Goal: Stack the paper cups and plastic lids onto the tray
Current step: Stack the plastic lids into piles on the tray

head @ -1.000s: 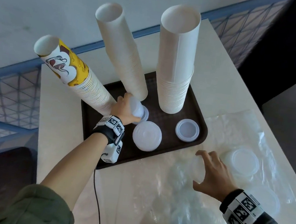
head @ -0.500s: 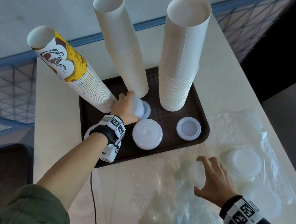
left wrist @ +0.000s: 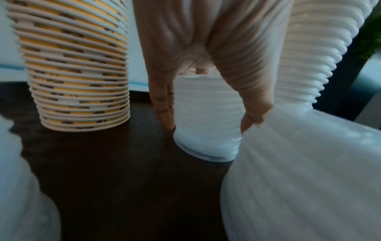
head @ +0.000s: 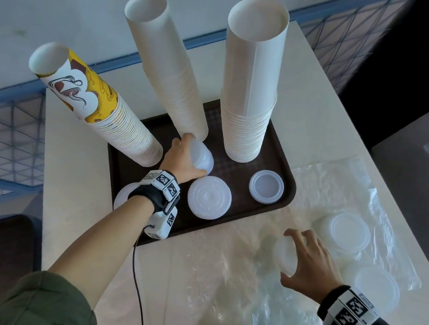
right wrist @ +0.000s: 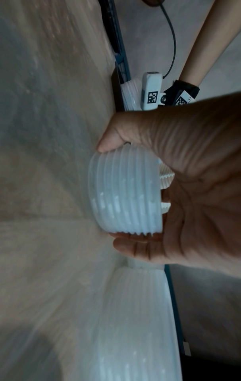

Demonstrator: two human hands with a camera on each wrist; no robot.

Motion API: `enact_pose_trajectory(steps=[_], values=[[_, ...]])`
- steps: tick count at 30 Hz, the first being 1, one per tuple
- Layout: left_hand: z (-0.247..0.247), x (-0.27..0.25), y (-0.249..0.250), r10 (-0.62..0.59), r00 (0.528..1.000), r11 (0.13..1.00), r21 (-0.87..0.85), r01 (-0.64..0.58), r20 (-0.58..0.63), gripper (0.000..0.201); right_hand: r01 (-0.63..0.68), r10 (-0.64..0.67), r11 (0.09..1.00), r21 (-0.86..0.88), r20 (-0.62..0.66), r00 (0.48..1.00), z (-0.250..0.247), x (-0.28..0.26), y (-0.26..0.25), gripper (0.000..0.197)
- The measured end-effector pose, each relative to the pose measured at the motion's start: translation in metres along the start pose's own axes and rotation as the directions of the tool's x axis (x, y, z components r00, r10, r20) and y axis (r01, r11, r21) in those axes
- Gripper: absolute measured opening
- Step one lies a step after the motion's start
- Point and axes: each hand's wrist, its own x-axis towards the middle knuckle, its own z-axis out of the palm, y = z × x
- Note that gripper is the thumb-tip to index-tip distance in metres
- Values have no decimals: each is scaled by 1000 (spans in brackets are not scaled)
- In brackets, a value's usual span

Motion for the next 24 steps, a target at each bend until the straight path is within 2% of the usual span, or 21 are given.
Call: enact_pose_trajectory(steps=[14, 18, 24], values=[[-11, 8, -6, 67, 985, 954, 279, -109, 158, 89, 15, -15, 1000, -4, -23, 1000, 3, 2, 3, 77], [-14, 3, -15, 57, 987, 957, 272, -97, 151, 95, 16, -16, 1000, -13, -17, 1000, 2, 1, 2, 78], [-13, -4, -21, 74, 990, 979, 178, -95, 119, 114, 13, -13, 1000, -27, 7, 1000, -1, 2, -1, 78]])
